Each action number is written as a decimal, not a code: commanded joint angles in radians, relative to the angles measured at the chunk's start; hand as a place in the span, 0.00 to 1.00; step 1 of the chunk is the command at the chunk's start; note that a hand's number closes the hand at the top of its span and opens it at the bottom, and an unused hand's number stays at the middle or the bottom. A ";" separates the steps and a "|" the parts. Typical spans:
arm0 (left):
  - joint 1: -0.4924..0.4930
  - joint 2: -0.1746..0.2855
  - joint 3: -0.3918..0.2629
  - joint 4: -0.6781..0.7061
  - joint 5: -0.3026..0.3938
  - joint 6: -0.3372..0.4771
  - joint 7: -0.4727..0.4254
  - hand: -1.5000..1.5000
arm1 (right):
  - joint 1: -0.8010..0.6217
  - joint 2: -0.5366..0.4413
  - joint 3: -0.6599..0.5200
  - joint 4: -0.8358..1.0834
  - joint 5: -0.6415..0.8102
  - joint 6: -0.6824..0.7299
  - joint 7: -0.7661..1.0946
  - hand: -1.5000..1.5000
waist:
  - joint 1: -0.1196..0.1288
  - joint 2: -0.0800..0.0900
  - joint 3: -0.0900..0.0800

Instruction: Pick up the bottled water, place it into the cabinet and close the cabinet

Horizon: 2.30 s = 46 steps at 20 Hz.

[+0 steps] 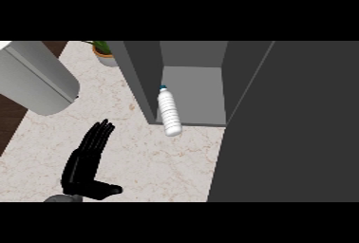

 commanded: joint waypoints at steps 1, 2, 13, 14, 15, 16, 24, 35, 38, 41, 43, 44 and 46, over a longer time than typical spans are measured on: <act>0.090 0.130 0.042 -0.143 0.001 0.022 0.020 0.00 | -0.021 0.017 0.123 -0.226 0.092 -0.103 0.085 1.00 | 0.012 0.004 -0.001; 0.141 0.146 0.045 -0.157 -0.005 0.022 -0.003 0.00 | -0.001 0.023 0.162 -0.245 0.114 -0.116 0.095 1.00 | 0.005 0.001 -0.002; 0.281 0.284 0.114 -0.430 0.075 -0.011 0.065 0.00 | -0.357 0.077 0.516 -0.135 0.265 -0.320 0.162 1.00 | 0.003 0.000 -0.005; 0.298 0.292 0.118 -0.447 0.096 -0.016 0.082 0.00 | -0.401 0.088 0.535 -0.114 0.270 -0.340 0.164 1.00 | 0.009 -0.003 -0.006; 0.294 0.293 0.108 -0.464 0.076 -0.004 0.086 0.00 | -0.435 0.111 0.577 -0.082 0.296 -0.372 0.166 1.00 | 0.002 -0.002 -0.006; 0.313 0.321 0.128 -0.468 0.093 -0.028 0.086 0.00 | -0.482 0.143 0.616 -0.046 0.313 -0.399 0.164 1.00 | 0.010 0.000 -0.006; 0.376 0.373 0.178 -0.636 0.169 0.004 0.170 0.00 | -0.761 0.446 0.898 0.217 0.588 -0.670 0.260 1.00 | 0.000 0.005 -0.004; 0.480 0.447 0.310 -0.782 0.267 -0.027 0.245 0.00 | -1.188 0.455 0.776 0.611 0.228 -0.984 0.104 1.00 | 0.019 0.026 0.000; 0.521 0.441 0.334 -0.831 0.257 -0.014 0.258 0.00 | -1.244 0.455 0.738 0.696 0.137 -0.845 0.071 1.00 | 0.010 0.026 0.000; 0.486 0.435 0.321 -0.821 0.255 -0.009 0.264 0.00 | -1.246 0.455 0.782 0.741 0.026 -0.650 0.108 1.00 | 0.016 0.035 0.000; 0.530 0.385 0.284 -0.847 0.206 0.027 0.251 0.00 | -1.214 0.453 0.712 0.794 -0.015 -0.513 0.104 1.00 | 0.003 0.033 0.001; 0.557 0.404 0.330 -0.854 0.213 -0.002 0.245 0.00 | -1.197 0.455 0.733 0.823 -0.040 -0.523 0.059 1.00 | 0.004 0.029 0.001; 0.538 0.394 0.325 -0.867 0.206 0.011 0.294 0.00 | -1.209 0.455 0.710 0.889 -0.035 -0.480 0.024 1.00 | -0.011 0.026 0.000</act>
